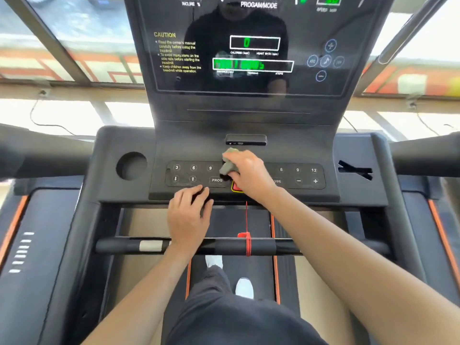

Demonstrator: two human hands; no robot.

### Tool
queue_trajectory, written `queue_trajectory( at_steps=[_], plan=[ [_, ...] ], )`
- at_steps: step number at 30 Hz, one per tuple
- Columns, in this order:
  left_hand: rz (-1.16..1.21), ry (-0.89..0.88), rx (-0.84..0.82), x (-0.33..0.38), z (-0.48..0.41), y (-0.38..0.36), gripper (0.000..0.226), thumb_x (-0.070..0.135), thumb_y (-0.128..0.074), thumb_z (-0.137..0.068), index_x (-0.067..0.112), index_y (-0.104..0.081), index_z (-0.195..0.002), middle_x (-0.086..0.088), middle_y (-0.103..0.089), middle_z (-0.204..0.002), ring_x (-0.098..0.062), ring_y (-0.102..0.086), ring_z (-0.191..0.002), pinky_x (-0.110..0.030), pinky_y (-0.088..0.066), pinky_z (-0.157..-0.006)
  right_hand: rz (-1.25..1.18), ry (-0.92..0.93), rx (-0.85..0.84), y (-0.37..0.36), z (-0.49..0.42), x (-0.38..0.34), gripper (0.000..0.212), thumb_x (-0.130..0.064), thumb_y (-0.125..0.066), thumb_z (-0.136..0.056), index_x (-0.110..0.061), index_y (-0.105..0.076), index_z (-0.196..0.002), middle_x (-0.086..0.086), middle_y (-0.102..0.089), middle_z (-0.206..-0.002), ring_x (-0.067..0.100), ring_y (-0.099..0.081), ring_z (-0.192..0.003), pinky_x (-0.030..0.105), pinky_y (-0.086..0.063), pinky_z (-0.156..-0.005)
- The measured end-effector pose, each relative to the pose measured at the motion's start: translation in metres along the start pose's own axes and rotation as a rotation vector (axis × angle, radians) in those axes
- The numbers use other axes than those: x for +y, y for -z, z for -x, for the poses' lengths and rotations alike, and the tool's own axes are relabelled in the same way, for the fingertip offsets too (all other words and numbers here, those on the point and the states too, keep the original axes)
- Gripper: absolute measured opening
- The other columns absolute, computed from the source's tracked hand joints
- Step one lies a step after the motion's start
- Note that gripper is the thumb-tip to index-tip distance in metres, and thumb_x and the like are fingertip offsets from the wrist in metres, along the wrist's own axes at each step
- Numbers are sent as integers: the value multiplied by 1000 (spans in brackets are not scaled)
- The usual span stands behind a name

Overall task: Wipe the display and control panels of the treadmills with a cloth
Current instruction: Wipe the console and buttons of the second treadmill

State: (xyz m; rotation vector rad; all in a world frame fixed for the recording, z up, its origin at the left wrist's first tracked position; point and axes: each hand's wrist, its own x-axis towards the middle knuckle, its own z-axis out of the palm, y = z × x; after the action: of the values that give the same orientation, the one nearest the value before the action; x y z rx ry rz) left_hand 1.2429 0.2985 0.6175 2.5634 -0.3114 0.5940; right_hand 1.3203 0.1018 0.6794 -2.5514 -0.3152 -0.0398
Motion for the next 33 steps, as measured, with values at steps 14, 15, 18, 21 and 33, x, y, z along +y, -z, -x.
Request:
queue_trajectory(
  at_steps=[14, 15, 18, 21, 33],
  plan=[
    [44, -81, 4, -21, -2, -6, 21, 27, -78, -90, 17, -77, -109, -1, -71, -106, -30, -63, -101, -40, -47, -79, 230, -495, 325, 46, 85, 62, 32, -2, -60, -91, -9, -69, -120, 1, -70, -121, 25, -46, -102, 33, -45, -93],
    [44, -81, 6, -22, -2, -7, 21, 27, -77, -90, 17, -77, -109, -1, -71, -106, -30, -64, -100, -40, -47, -79, 242, -547, 344, 50, 93, 66, 32, -1, -59, -91, -8, -68, -121, 3, -69, -122, 27, -47, -104, 33, -44, -93],
    [43, -95, 16, -22, -3, -7, 22, 29, -77, -91, 18, -77, -110, -2, -71, -105, -30, -63, -100, -39, -46, -79, 281, -653, 406, 57, 117, 71, 32, 1, -59, -90, -5, -68, -120, 9, -69, -121, 32, -50, -103, 34, -42, -92],
    [24, -121, 37, -24, -3, -8, 22, 30, -76, -92, 18, -77, -110, -1, -71, -103, -29, -63, -98, -38, -47, -78, 250, -630, 401, 47, 131, 59, 32, 1, -63, -83, -8, -70, -113, 10, -68, -111, 33, -53, -97, 34, -41, -88],
    [-21, -151, 53, -24, -5, -7, 23, 34, -77, -90, 17, -79, -106, -3, -72, -103, -28, -64, -94, -36, -48, -81, 100, -4, 165, -5, 73, 5, 27, 9, -65, -70, -9, -72, -88, 4, -70, -86, 23, -49, -77, 27, -40, -75]
  ],
)
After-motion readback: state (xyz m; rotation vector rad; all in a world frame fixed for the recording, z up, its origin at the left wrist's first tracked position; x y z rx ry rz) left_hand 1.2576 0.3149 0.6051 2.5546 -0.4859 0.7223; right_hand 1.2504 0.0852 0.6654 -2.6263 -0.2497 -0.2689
